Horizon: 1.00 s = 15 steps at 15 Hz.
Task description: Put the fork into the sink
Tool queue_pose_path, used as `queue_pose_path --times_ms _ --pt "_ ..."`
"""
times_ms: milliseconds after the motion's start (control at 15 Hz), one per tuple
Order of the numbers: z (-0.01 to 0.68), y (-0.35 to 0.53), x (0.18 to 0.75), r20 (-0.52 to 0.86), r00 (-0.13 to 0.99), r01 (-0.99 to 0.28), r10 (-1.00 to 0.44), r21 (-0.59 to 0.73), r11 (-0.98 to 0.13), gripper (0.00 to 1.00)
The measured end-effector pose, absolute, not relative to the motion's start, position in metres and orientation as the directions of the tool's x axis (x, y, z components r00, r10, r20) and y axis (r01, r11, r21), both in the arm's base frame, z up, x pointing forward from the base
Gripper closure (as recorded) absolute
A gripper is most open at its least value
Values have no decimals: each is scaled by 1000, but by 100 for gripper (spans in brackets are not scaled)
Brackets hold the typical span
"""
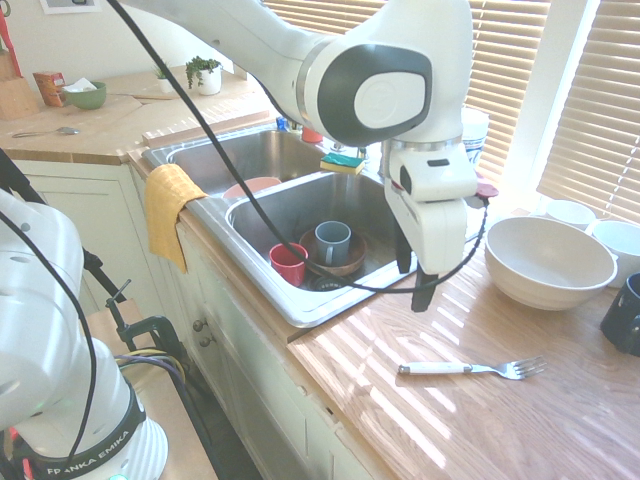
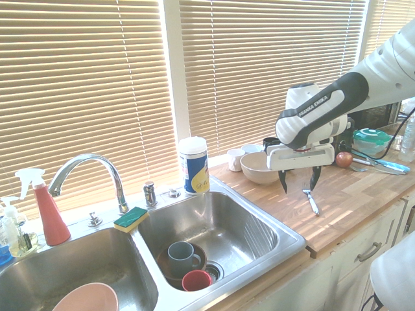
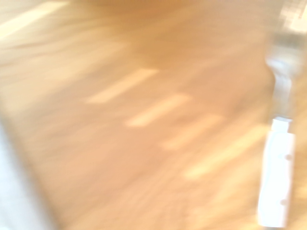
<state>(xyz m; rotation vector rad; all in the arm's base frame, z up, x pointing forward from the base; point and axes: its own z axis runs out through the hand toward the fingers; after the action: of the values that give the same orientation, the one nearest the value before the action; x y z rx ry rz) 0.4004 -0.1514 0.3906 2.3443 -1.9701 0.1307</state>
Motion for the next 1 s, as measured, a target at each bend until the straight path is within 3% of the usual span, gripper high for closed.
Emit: queue_pose_path --times_ms 333,733,800,1000 --pt "359 -191 383 10 95 -995 -995 15 -94 0" --pt "326 -210 388 34 128 -992 -991 1 -128 0" --pt "323 -212 388 36 138 -990 -990 -2 -138 100" --pt "318 -211 387 31 150 -989 -988 -3 -150 100"
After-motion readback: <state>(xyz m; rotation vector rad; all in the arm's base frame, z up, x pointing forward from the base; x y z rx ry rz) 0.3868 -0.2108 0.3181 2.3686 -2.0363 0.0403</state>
